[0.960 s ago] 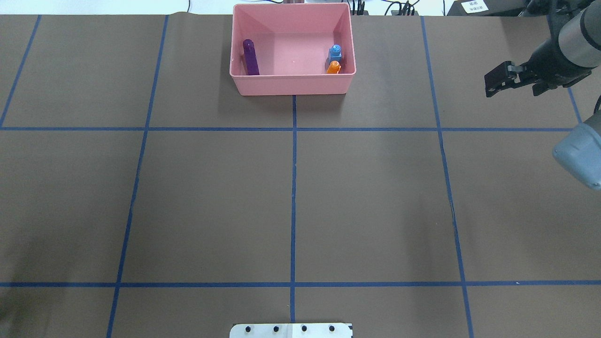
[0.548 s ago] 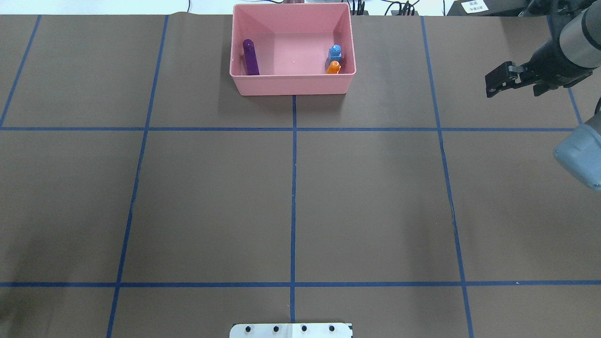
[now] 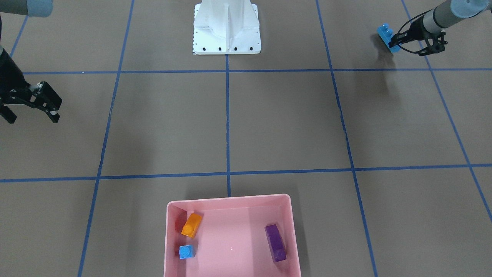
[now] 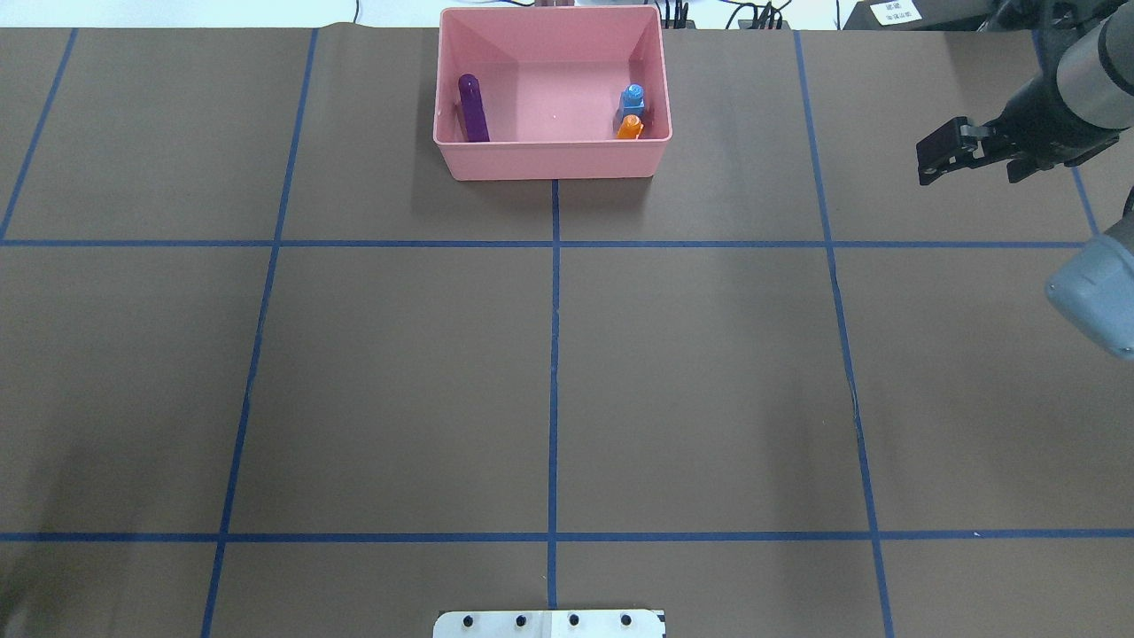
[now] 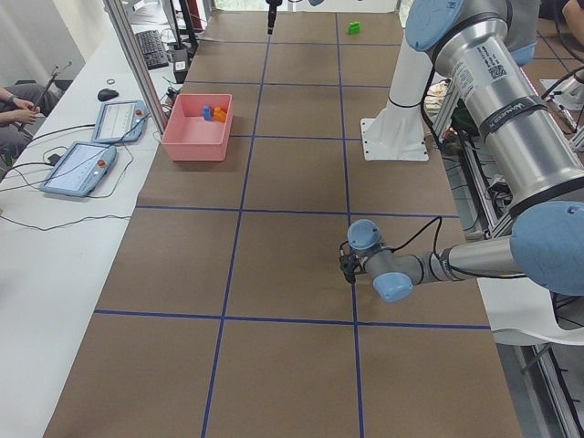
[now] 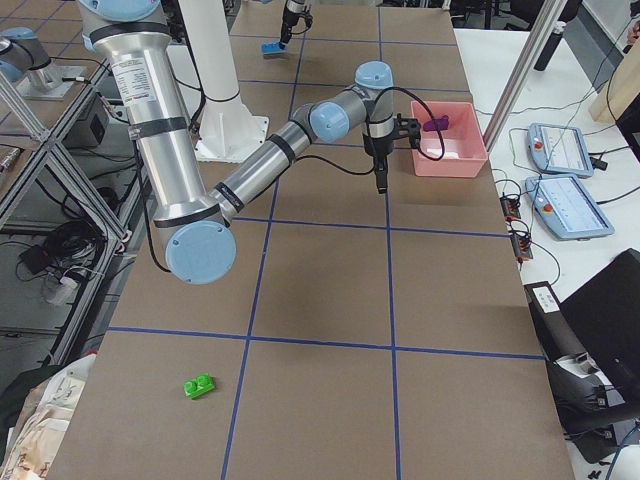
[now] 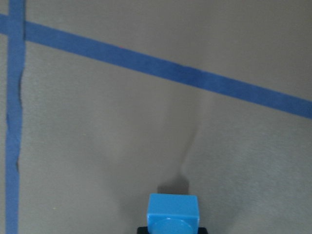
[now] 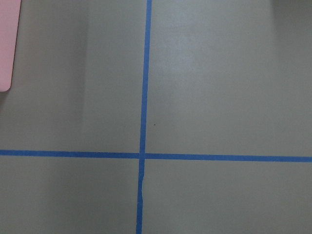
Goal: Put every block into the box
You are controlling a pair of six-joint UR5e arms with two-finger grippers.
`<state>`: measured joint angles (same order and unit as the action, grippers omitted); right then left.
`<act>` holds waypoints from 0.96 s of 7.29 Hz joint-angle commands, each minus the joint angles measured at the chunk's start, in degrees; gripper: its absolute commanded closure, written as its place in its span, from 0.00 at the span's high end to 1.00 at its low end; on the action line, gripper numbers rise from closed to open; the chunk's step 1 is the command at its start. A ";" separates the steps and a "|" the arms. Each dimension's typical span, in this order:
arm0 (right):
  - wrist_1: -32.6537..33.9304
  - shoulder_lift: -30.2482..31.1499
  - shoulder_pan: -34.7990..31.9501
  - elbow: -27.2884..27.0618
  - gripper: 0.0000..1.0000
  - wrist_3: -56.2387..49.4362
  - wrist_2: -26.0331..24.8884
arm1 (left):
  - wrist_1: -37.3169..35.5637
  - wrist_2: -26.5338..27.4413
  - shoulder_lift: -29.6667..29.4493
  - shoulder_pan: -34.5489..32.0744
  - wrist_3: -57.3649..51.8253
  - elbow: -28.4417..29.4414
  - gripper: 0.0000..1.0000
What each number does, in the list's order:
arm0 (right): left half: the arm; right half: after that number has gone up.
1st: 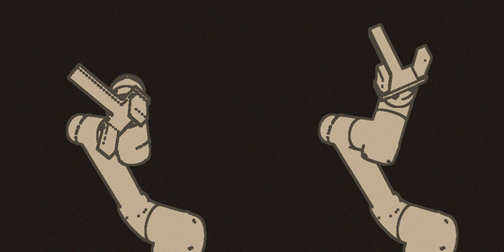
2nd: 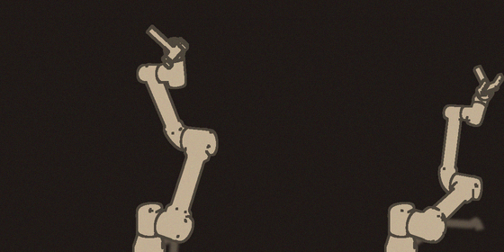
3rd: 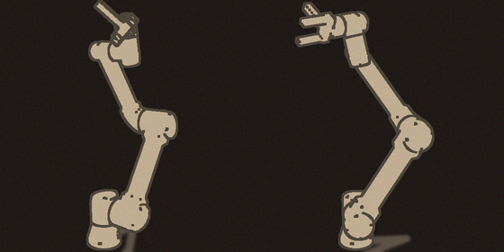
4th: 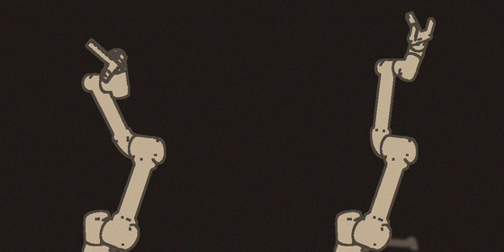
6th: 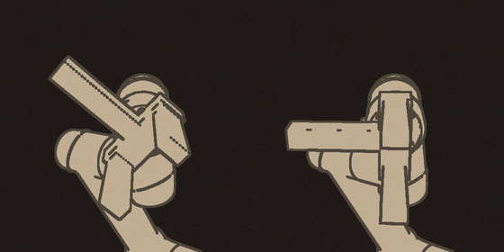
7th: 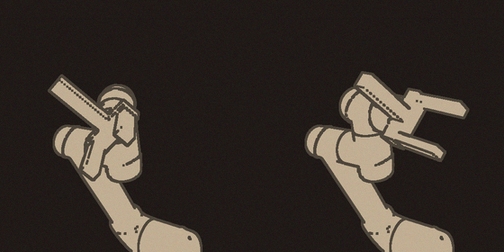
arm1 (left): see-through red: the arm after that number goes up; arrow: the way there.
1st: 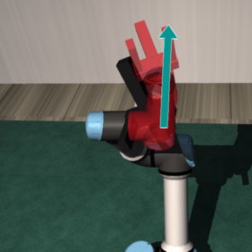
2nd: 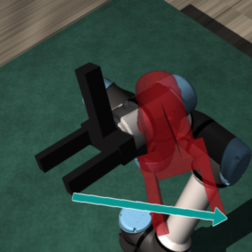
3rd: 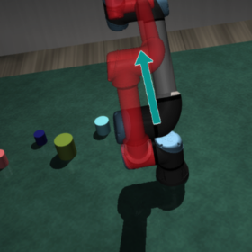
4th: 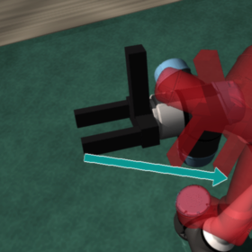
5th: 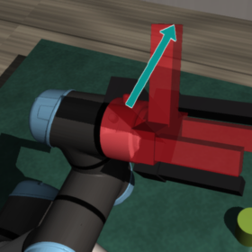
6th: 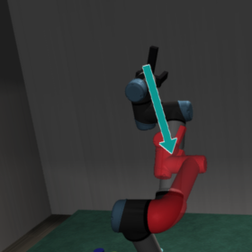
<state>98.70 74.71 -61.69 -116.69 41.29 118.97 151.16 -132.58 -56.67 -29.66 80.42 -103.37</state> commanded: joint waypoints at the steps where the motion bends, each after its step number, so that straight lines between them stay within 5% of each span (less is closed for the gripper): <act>1: 0.00 1.22 -0.10 -0.12 0.99 -0.07 0.56 | -0.07 0.04 -0.37 -0.49 0.00 -6.64 0.00; 5: 0.00 14.90 -0.45 -10.12 0.99 -4.09 1.35 | -0.60 4.06 -1.77 -3.39 -0.09 -16.85 0.00; 7: -0.26 20.10 -1.59 -11.37 0.99 -10.67 1.35 | -5.83 6.27 -7.54 -6.44 -0.17 -18.96 0.00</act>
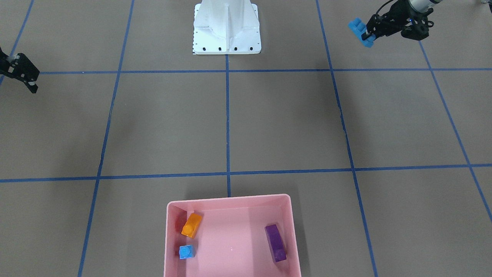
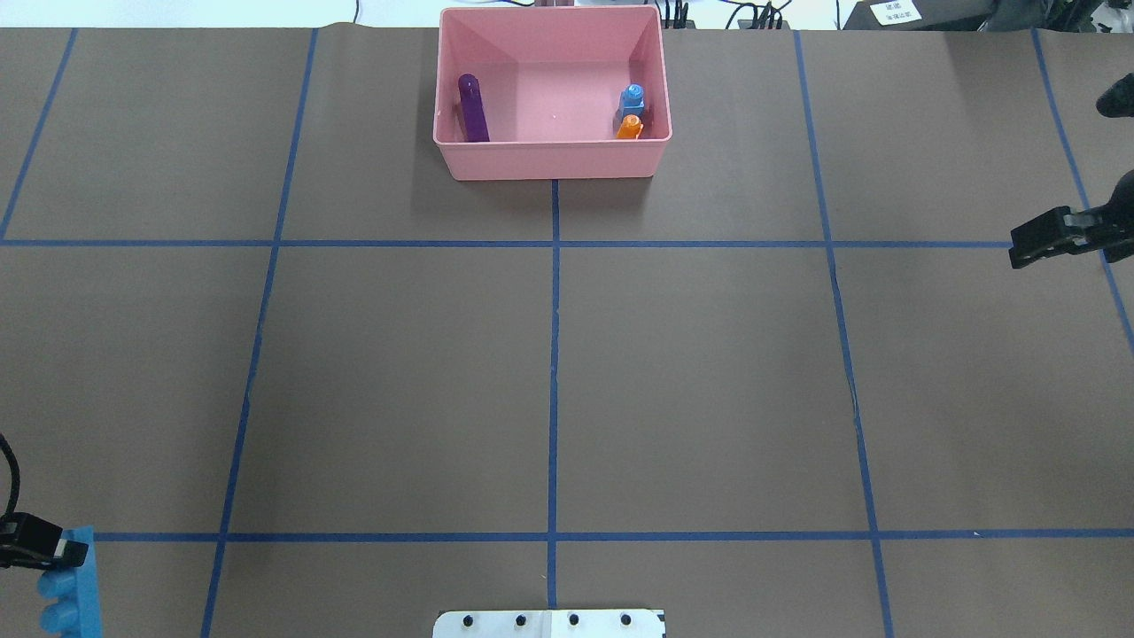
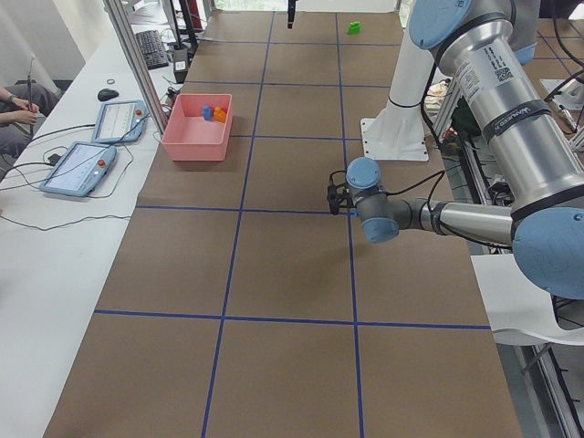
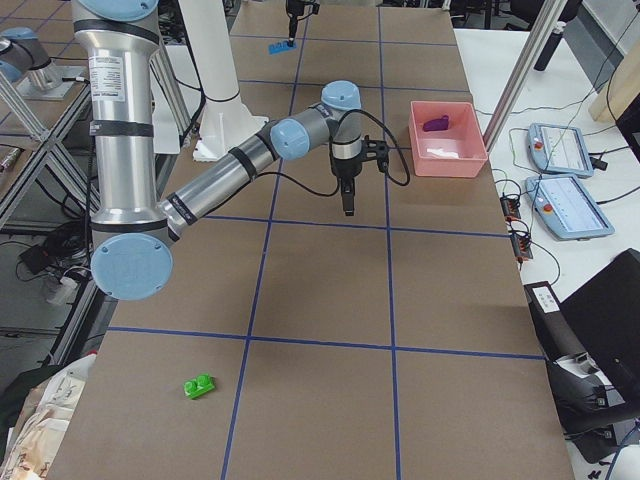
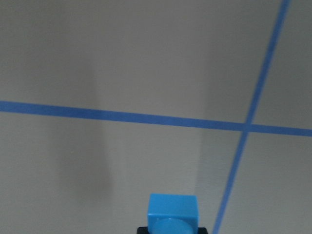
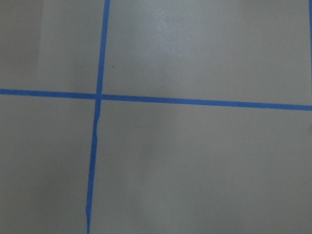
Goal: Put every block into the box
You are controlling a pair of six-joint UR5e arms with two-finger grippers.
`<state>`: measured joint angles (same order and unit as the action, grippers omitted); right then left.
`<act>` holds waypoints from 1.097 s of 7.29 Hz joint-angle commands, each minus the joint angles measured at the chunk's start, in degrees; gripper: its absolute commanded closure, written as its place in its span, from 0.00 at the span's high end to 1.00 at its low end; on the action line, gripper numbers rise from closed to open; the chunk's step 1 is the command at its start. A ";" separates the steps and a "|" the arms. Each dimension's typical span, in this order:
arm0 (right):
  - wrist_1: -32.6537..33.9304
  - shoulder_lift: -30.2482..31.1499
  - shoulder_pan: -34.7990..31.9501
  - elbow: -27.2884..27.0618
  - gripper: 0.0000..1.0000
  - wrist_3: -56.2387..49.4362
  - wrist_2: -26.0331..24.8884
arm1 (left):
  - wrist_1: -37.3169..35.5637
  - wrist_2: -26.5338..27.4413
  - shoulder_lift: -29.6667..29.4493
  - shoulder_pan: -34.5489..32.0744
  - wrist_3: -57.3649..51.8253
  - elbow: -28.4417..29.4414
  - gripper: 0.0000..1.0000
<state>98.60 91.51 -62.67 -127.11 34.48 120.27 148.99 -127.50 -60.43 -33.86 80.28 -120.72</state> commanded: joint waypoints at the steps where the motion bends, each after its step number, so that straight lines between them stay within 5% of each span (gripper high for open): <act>1: -0.33 4.46 -0.70 -0.69 0.99 -5.98 0.06 | -8.23 1.20 -9.04 -5.49 -0.03 -2.41 0.00; 3: -0.69 5.26 -0.70 -0.42 0.99 -6.62 0.32 | -21.89 0.94 -21.15 -11.46 -4.30 -2.42 0.00; 5: -0.69 5.26 -0.61 -0.16 0.99 -6.62 0.76 | -45.69 0.93 -39.84 -16.14 -13.44 -0.24 0.00; 8: -0.69 5.35 -0.61 0.02 0.99 -6.62 0.67 | -53.01 1.37 -59.21 -18.16 -13.13 12.73 0.00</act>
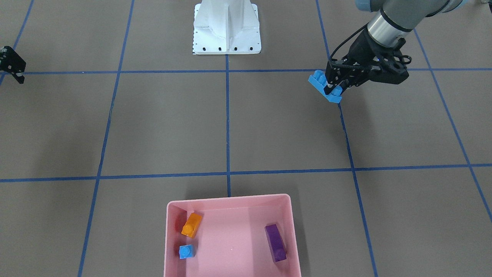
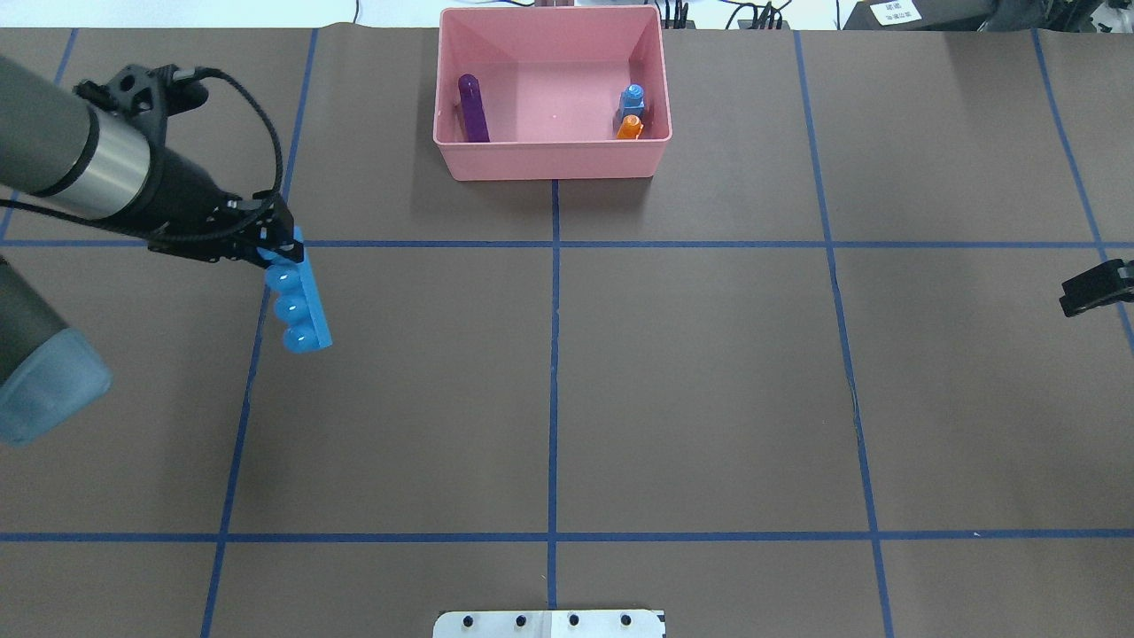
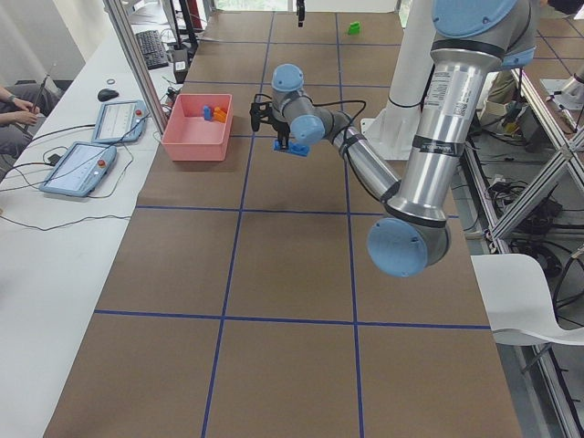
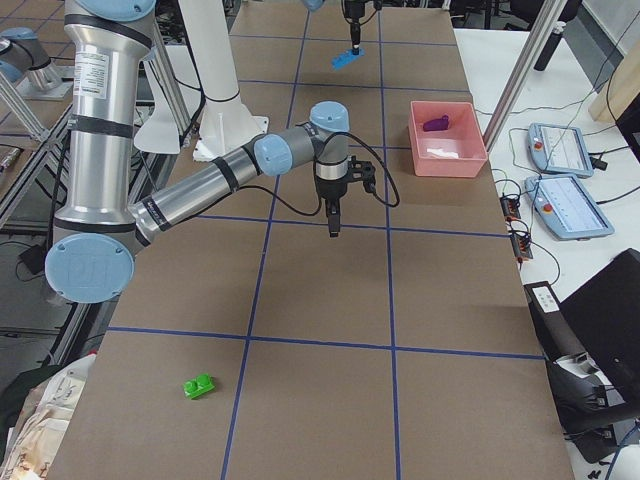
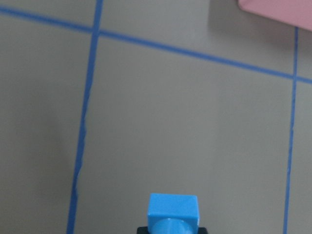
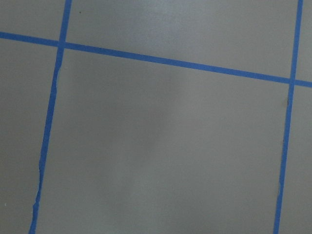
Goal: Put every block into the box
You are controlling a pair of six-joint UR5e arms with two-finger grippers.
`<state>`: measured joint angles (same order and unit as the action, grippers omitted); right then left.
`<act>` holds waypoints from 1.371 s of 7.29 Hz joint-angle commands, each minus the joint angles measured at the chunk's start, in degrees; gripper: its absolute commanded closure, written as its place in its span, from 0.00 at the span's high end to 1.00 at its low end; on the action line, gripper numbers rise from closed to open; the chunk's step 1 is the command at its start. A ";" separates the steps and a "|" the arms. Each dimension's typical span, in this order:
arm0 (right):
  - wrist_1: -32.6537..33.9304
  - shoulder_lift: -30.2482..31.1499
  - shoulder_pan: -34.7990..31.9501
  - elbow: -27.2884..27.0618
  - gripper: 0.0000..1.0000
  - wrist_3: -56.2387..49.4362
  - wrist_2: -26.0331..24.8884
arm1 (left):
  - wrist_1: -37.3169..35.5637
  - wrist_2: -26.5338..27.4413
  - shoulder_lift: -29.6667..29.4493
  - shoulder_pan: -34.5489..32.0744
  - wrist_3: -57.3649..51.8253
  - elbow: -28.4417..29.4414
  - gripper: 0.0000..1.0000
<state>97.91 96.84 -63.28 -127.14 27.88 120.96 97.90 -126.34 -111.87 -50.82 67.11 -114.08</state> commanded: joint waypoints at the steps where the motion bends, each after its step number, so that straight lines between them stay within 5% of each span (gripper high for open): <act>1: 0.00 0.02 0.00 0.14 0.99 -0.02 0.07 | -2.35 0.92 -14.79 -2.34 0.30 13.46 0.00; 7: 0.00 0.72 -4.21 4.26 0.99 -7.91 2.53 | 2.26 10.56 -48.40 -2.79 6.43 60.74 0.00; 9: 0.00 2.73 -8.49 6.72 0.99 -15.79 6.36 | 9.84 14.18 -52.11 -1.22 9.43 70.88 0.00; 10: 0.00 4.74 -10.78 7.25 0.99 -18.54 7.79 | 9.95 14.28 -52.39 -0.34 9.70 71.53 0.00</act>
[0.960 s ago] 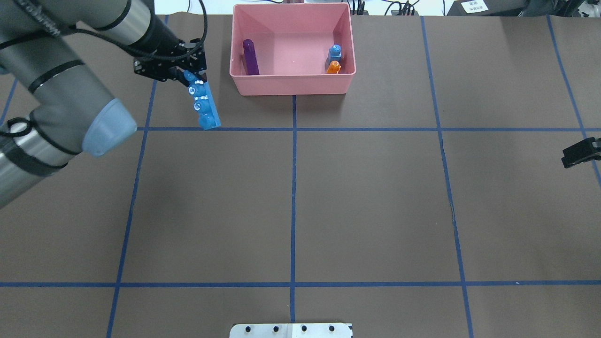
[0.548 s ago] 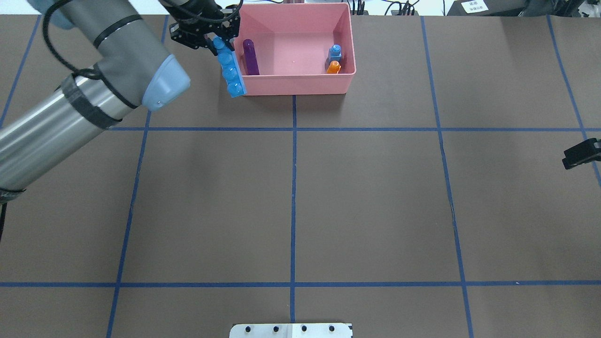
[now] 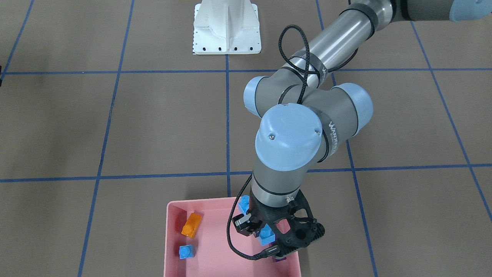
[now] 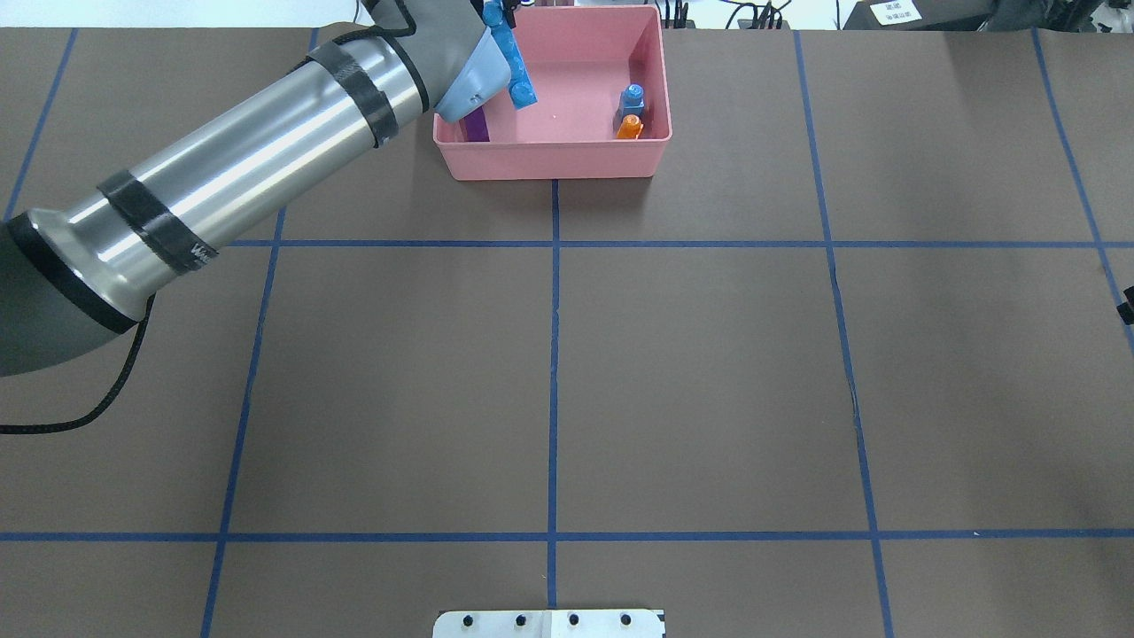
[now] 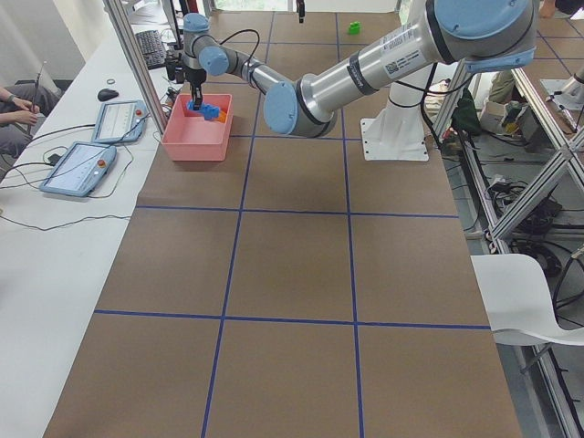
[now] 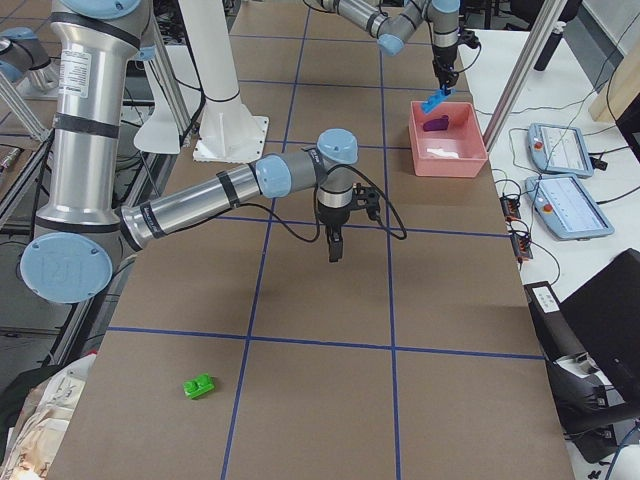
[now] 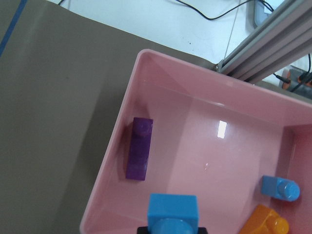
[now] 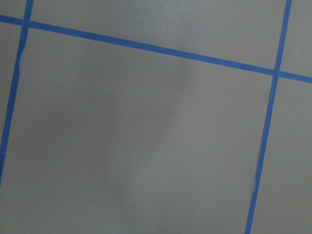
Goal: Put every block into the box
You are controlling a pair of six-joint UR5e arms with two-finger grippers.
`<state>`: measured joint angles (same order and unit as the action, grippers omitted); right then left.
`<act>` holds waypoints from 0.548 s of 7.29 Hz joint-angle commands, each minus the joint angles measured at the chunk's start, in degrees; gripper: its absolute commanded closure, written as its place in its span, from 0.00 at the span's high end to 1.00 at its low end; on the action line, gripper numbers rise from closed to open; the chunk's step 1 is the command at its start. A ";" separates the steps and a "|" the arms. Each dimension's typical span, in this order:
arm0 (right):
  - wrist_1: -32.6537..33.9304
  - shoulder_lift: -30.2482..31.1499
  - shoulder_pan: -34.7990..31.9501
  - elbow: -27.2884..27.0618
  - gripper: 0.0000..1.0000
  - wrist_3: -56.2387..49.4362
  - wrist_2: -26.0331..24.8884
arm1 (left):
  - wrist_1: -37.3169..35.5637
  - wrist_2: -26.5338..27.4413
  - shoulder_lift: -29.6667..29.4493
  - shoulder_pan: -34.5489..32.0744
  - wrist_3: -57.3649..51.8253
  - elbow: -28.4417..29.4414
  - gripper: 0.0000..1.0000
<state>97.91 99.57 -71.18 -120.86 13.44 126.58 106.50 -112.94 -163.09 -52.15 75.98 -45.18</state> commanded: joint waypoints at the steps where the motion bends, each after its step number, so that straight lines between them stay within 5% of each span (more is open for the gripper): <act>1: 0.00 3.68 -3.61 1.15 0.99 -5.95 2.18 | 1.43 0.80 -1.18 2.13 2.93 2.64 0.43; 2: 0.00 5.09 -4.40 1.15 0.99 -6.14 2.36 | 1.43 0.88 -1.18 3.71 2.95 2.46 0.94; 4: -2.70 8.86 -4.93 1.07 0.99 -6.23 2.45 | 1.26 0.80 -1.18 4.87 2.60 1.67 1.00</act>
<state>97.08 105.95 -75.64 -119.75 7.33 128.95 107.87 -112.13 -164.24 -47.92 78.83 -43.03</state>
